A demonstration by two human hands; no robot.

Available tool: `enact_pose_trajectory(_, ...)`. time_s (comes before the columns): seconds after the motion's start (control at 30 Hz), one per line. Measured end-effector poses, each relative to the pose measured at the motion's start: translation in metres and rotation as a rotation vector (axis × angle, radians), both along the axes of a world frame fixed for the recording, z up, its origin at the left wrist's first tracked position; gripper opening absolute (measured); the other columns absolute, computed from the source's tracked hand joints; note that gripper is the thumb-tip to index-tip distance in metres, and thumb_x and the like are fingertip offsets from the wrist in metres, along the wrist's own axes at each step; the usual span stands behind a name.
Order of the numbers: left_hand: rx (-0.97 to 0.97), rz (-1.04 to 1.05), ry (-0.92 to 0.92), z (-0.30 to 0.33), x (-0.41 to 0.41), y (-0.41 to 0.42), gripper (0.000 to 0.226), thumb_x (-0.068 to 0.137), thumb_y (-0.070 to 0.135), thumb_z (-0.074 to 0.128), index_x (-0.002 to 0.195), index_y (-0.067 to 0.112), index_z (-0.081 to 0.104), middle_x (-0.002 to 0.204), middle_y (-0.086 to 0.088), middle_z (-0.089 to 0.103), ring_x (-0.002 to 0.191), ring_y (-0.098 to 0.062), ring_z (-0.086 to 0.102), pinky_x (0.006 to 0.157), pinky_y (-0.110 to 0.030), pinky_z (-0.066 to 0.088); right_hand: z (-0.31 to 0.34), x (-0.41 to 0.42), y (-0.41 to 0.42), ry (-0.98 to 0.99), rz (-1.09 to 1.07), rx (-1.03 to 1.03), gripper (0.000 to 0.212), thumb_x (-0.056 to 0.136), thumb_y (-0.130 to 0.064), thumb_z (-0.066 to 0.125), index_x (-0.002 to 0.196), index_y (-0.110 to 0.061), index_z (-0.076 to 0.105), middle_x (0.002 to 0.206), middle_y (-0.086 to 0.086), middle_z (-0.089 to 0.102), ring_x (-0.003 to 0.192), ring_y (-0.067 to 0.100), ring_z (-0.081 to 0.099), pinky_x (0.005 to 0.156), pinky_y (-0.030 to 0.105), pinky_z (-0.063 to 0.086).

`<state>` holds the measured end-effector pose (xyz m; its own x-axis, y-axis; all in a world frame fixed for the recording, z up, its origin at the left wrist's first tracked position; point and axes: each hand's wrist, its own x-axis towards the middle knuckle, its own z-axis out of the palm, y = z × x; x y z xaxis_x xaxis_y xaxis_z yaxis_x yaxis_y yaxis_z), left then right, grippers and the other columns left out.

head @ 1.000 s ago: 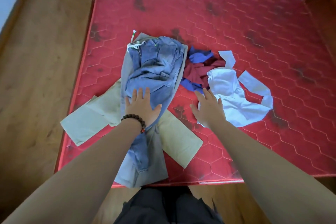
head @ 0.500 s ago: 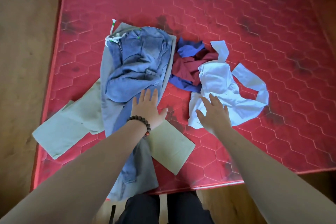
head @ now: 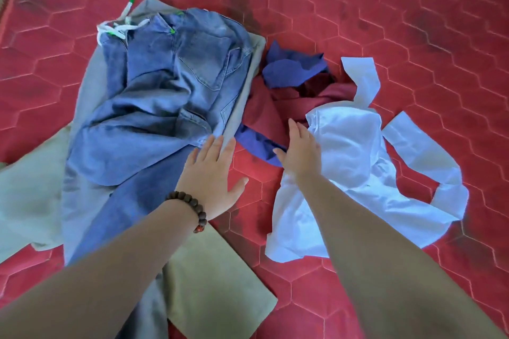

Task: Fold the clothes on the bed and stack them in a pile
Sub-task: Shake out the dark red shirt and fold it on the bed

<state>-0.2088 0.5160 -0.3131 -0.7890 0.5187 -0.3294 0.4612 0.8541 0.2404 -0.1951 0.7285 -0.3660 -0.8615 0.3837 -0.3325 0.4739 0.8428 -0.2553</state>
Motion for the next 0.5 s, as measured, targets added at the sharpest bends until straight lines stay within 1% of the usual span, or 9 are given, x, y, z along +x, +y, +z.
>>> enact_pose_trajectory(0.07,-0.007,0.011,-0.029,-0.01,0.002,-0.007,0.083,0.092,0.059,0.04,0.155,0.019,0.003,0.163,-0.004,0.005,0.15,-0.02,0.001,0.121,-0.041,0.01,-0.014,-0.012,0.002,0.073,-0.023,0.039,0.027,0.095,-0.026,0.054,0.117,-0.011,0.055,0.126,0.009,0.056,0.119,0.03,0.048,0.091,0.04,0.037)
enact_pose_trajectory(0.1,-0.006,0.023,-0.041,-0.012,0.002,-0.01,0.083,0.092,0.058,0.041,0.155,0.019,0.004,0.163,-0.005,0.006,0.15,-0.02,0.002,0.121,-0.041,0.011,-0.017,-0.016,0.003,0.131,-0.058,0.006,0.016,0.097,-0.022,0.05,0.101,-0.007,0.057,0.108,0.013,0.062,0.105,0.034,0.053,0.083,0.042,0.038)
enact_pose_trajectory(0.13,-0.004,0.036,-0.052,-0.012,0.001,-0.012,0.083,0.092,0.058,0.042,0.155,0.018,0.006,0.162,-0.006,0.007,0.15,-0.021,0.004,0.121,-0.042,0.012,-0.017,-0.018,0.003,0.189,-0.108,-0.071,0.016,0.098,-0.018,0.048,0.095,-0.004,0.056,0.094,0.017,0.063,0.092,0.037,0.055,0.076,0.043,0.038)
enact_pose_trajectory(0.17,-0.001,0.047,-0.061,-0.011,0.0,-0.013,0.082,0.092,0.057,0.043,0.155,0.018,0.007,0.162,-0.006,0.009,0.15,-0.022,0.005,0.12,-0.042,0.013,-0.013,-0.019,0.003,0.241,-0.149,-0.161,0.017,0.099,-0.015,0.046,0.095,-0.001,0.055,0.085,0.018,0.061,0.083,0.037,0.054,0.071,0.043,0.038)
enact_pose_trajectory(0.23,0.015,0.061,-0.07,-0.004,-0.003,-0.013,0.082,0.092,0.057,0.044,0.154,0.018,0.008,0.162,-0.006,0.011,0.149,-0.022,0.006,0.12,-0.041,0.015,0.001,-0.019,0.004,0.328,-0.179,-0.28,0.017,0.1,-0.016,0.045,0.097,-0.002,0.054,0.07,0.008,0.052,0.072,0.031,0.045,0.064,0.037,0.033)
enact_pose_trajectory(0.27,0.032,0.061,-0.072,0.001,-0.006,-0.01,0.082,0.092,0.057,0.045,0.154,0.018,0.009,0.161,-0.005,0.012,0.149,-0.021,0.006,0.12,-0.041,0.015,0.013,-0.019,0.004,0.356,-0.164,-0.303,0.017,0.101,-0.017,0.045,0.095,-0.003,0.054,0.067,0.003,0.046,0.07,0.028,0.041,0.063,0.033,0.029)
enact_pose_trajectory(0.33,0.08,0.054,-0.066,0.018,-0.012,-0.003,0.082,0.091,0.056,0.047,0.154,0.017,0.01,0.161,-0.006,0.015,0.149,-0.021,0.008,0.119,-0.04,0.016,0.043,-0.023,0.004,0.396,-0.112,-0.333,0.019,0.101,-0.019,0.046,0.095,-0.004,0.055,0.069,0.003,0.046,0.07,0.026,0.039,0.063,0.032,0.027)
enact_pose_trajectory(0.43,0.155,0.032,-0.045,0.057,-0.027,0.006,0.082,0.091,0.053,0.051,0.154,0.017,0.013,0.16,-0.007,0.018,0.148,-0.022,0.013,0.117,-0.039,0.018,0.096,-0.031,0.005,0.466,-0.046,-0.375,0.02,0.099,-0.018,0.051,0.097,-0.001,0.061,0.073,0.007,0.056,0.069,0.026,0.047,0.068,0.035,0.037)
enact_pose_trajectory(0.5,0.208,0.019,-0.03,0.09,-0.039,0.01,0.082,0.09,0.05,0.055,0.154,0.017,0.015,0.159,-0.007,0.019,0.147,-0.022,0.018,0.116,-0.039,0.021,0.138,-0.035,0.006,0.493,-0.006,-0.391,0.019,0.098,-0.017,0.055,0.098,0.0,0.065,0.074,0.002,0.059,0.068,0.013,0.047,0.067,0.024,0.037)
